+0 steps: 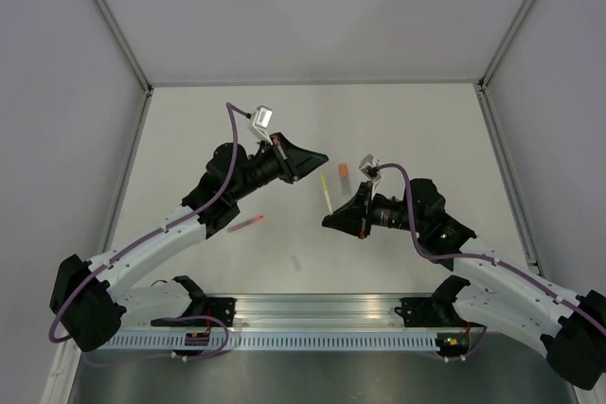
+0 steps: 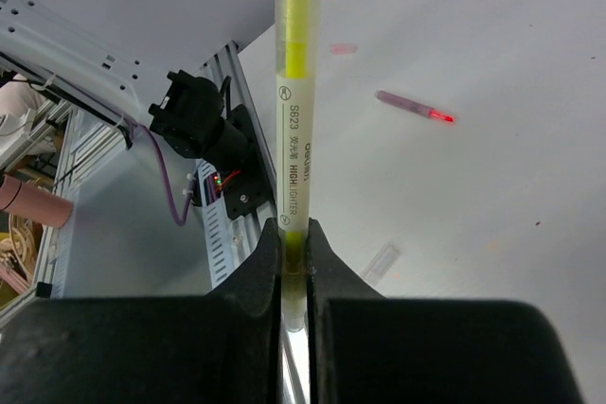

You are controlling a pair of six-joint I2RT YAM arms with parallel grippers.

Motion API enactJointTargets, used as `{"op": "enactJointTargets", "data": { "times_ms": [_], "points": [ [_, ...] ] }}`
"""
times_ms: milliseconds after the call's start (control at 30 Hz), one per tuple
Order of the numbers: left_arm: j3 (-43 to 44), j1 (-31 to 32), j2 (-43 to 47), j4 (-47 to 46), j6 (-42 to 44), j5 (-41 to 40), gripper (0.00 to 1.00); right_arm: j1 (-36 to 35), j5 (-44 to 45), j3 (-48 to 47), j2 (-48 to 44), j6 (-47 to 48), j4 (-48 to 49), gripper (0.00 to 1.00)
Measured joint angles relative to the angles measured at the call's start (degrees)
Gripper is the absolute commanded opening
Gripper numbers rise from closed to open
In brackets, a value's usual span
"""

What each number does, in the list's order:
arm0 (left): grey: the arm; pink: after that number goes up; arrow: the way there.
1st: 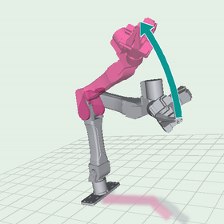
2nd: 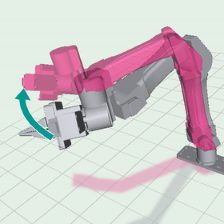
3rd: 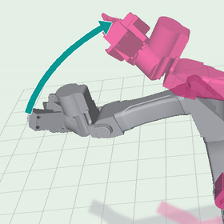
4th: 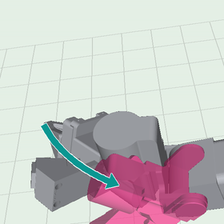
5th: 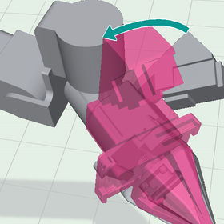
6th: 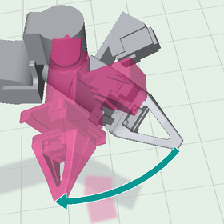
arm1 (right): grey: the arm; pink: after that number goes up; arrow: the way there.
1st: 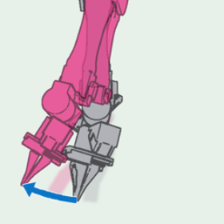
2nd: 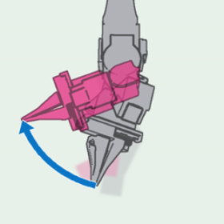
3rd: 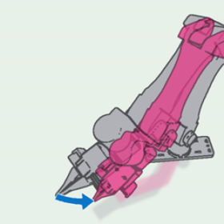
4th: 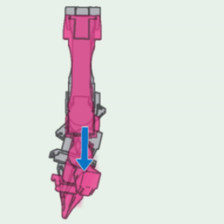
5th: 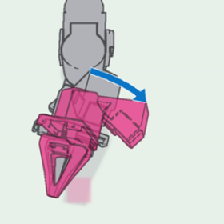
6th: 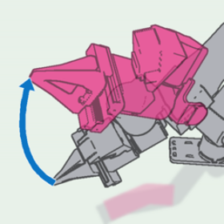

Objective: Insert the pens into the pen caps

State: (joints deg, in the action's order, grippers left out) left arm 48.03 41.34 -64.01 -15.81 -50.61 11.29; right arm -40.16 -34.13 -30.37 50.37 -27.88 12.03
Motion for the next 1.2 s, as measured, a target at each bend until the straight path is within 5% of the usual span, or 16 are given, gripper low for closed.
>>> {"op": "enactJointTargets", "data": {
  "times_ms": [400, 1200],
  "points": [
    [0.0, 0.0, -2.0, -9.3, 4.5, 10.9, 0.02, -1.0, -0.5, 0.1, -0.8, -0.4, 1.7, 0.00],
    [0.0, 0.0, 2.5, -5.1, 11.7, 11.2, 0.02, -1.0, 0.4, 0.1, -1.9, -0.3, 0.5, 0.00]
  ]
}}
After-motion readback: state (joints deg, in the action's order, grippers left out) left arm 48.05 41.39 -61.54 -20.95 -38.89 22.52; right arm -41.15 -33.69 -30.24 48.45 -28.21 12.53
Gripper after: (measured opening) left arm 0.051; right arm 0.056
